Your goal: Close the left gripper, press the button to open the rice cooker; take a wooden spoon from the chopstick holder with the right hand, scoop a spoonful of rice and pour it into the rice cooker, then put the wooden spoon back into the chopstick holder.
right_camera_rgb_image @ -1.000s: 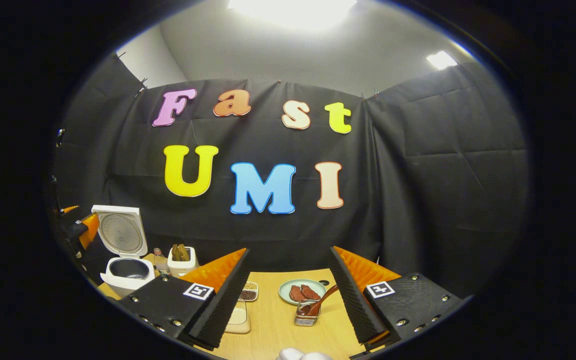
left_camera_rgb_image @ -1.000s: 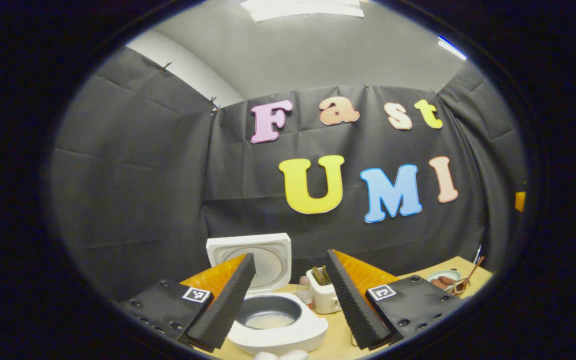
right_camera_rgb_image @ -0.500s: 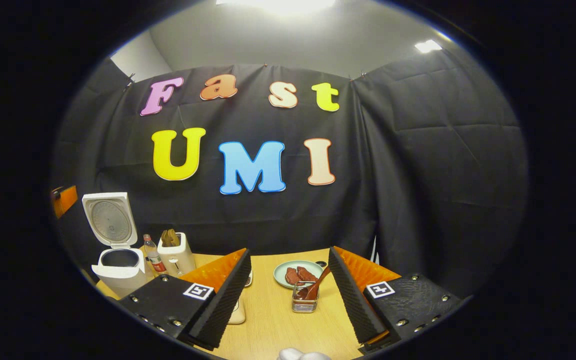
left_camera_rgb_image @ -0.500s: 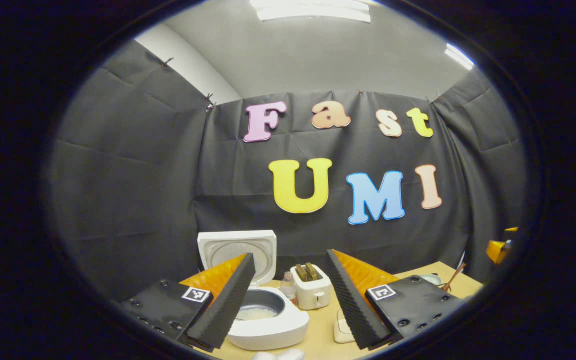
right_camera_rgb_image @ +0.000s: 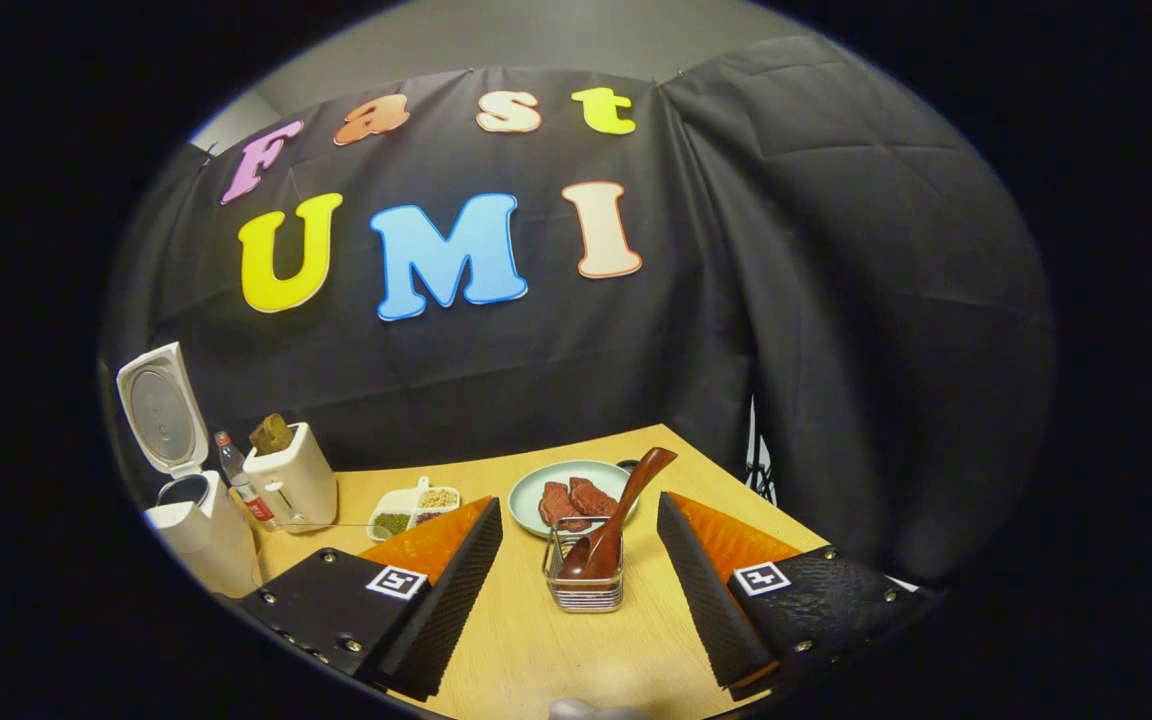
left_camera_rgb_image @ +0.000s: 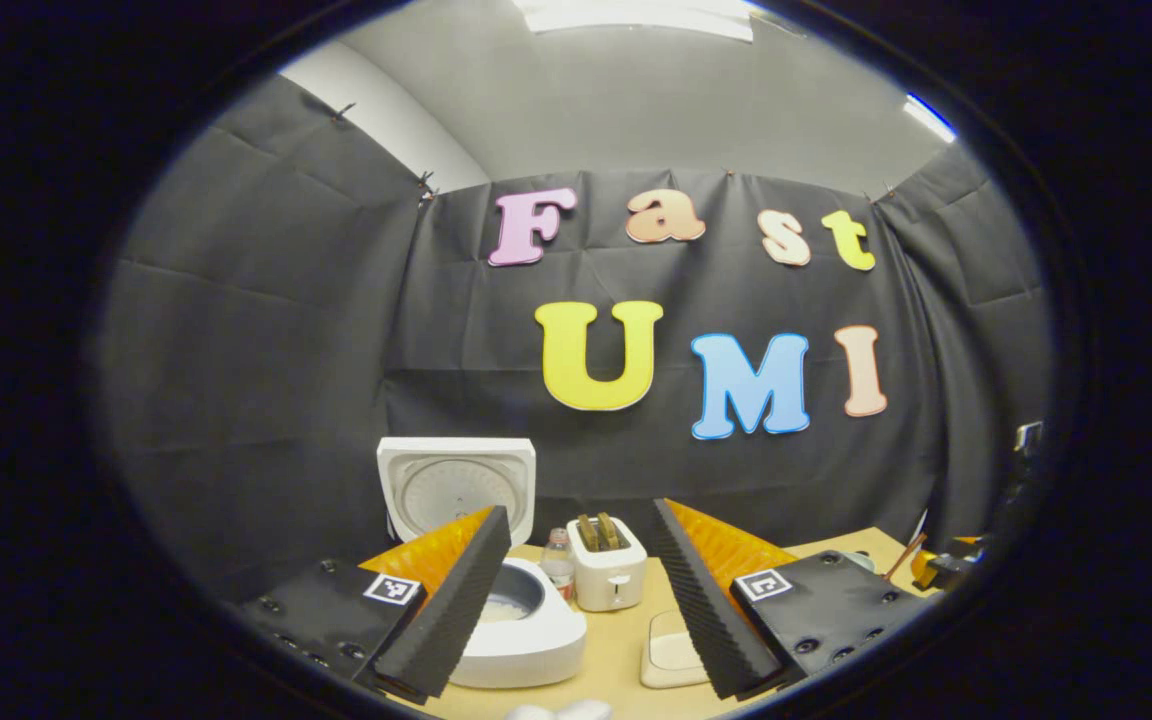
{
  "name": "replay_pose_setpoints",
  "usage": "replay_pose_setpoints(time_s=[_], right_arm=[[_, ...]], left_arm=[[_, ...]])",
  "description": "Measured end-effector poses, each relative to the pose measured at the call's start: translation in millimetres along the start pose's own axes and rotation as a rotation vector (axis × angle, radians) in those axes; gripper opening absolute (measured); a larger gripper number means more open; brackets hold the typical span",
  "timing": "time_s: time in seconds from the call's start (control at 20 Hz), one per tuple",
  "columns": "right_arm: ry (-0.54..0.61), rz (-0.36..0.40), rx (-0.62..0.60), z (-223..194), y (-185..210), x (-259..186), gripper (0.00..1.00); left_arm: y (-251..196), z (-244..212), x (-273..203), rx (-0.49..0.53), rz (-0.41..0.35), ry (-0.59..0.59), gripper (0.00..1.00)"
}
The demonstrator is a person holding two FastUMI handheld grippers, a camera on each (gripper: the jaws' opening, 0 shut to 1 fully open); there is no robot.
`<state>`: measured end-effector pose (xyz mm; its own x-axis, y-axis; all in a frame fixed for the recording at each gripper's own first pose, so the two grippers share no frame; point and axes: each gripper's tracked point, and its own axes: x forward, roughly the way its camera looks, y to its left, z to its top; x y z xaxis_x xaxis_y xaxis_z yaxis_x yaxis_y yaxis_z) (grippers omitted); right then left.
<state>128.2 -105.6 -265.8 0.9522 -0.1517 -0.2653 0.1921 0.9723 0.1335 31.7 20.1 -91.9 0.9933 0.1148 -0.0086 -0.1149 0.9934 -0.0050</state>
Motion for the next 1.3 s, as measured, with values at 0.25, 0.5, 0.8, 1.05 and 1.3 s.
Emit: replay_pose_setpoints(time_s=[0.25, 0.5, 0.8, 1.05, 1.3], right_arm=[[0.065, -0.001, 0.037, -36, -24, 93, 0.96], [0.113, 0.006, 0.060, -61, -34, 153, 0.98], [0.118, 0.004, 0.083, -62, -39, 176, 0.97], [0.126, 0.011, 0.123, -56, -43, 182, 0.70], [0.143, 0.063, 0.192, -48, -32, 185, 0.23]], left_arm=[[-23, -14, 15, 0.009, 0.038, 0.015, 0.99], [-35, -24, 27, 0.046, 0.084, 0.025, 0.98], [-37, -33, 29, 0.057, 0.121, 0.049, 0.99], [-43, -33, 34, 0.067, 0.112, 0.055, 0.99], [-44, -32, 39, 0.068, 0.097, 0.051, 0.99]])
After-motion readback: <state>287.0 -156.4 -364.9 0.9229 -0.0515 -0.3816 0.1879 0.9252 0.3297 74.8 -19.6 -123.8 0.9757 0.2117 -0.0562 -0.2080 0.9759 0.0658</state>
